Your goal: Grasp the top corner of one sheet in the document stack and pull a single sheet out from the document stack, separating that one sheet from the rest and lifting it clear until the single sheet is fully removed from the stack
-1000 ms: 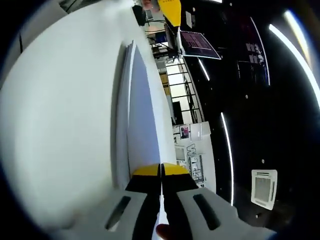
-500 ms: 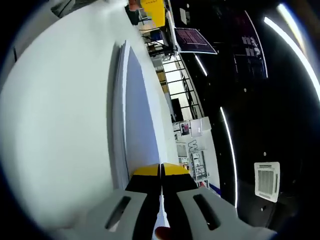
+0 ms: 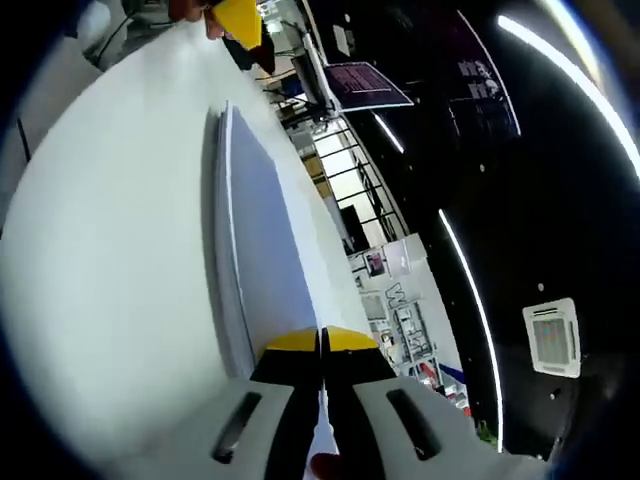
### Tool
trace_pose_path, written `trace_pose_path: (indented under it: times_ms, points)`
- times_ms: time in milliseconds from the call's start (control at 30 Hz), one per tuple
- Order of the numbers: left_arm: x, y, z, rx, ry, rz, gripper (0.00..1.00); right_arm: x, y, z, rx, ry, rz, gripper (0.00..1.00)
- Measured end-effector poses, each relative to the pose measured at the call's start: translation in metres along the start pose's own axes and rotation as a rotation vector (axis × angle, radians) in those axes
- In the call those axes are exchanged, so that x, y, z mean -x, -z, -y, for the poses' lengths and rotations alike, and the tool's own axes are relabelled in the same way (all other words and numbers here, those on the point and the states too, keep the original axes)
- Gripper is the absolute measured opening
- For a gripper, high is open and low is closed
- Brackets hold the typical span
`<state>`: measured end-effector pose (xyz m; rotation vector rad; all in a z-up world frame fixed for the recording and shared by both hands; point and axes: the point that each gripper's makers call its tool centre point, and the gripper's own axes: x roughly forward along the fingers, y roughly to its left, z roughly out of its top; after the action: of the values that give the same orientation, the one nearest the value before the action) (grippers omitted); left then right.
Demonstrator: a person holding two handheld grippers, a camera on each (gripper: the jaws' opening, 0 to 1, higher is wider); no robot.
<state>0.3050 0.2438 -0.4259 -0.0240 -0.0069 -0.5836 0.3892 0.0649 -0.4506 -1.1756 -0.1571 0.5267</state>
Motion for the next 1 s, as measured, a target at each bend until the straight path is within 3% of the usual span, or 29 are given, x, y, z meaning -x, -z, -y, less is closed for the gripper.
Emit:
trace_pose_path:
  times_ms: [100,200,400,533,600,700,833,900,1000]
  points:
    - [0.003,0.000,0.008,0.016,0.029,0.012,0.49,0.000,0.001,0.002,-0.062,-0.017,0.006,0.02]
    - [0.005,-0.001,0.014,0.014,0.046,0.022,0.49,0.000,0.004,0.004,-0.195,-0.020,-0.011,0.02]
    - [0.000,-0.001,0.010,0.014,0.038,0.020,0.49,0.003,0.006,0.016,-0.384,-0.027,0.004,0.02]
    - [-0.006,-0.005,0.008,0.020,0.036,0.030,0.49,0.010,0.007,0.035,-0.613,-0.035,0.032,0.02]
    - [-0.009,-0.006,0.009,0.020,0.041,0.034,0.48,0.015,0.003,0.042,-0.816,-0.084,0.059,0.02]
    - [-0.013,-0.005,0.013,0.025,0.058,0.031,0.48,0.027,-0.004,0.057,-1.112,-0.173,0.157,0.02]
    - [-0.016,-0.001,0.019,0.013,0.080,0.018,0.48,0.037,-0.001,0.074,-1.310,-0.230,0.217,0.02]
    - [-0.016,-0.003,0.024,0.006,0.097,0.028,0.48,0.041,0.004,0.084,-1.371,-0.236,0.235,0.02]
    - [-0.015,-0.007,0.031,0.000,0.119,0.039,0.49,0.047,0.011,0.097,-1.395,-0.234,0.240,0.02]
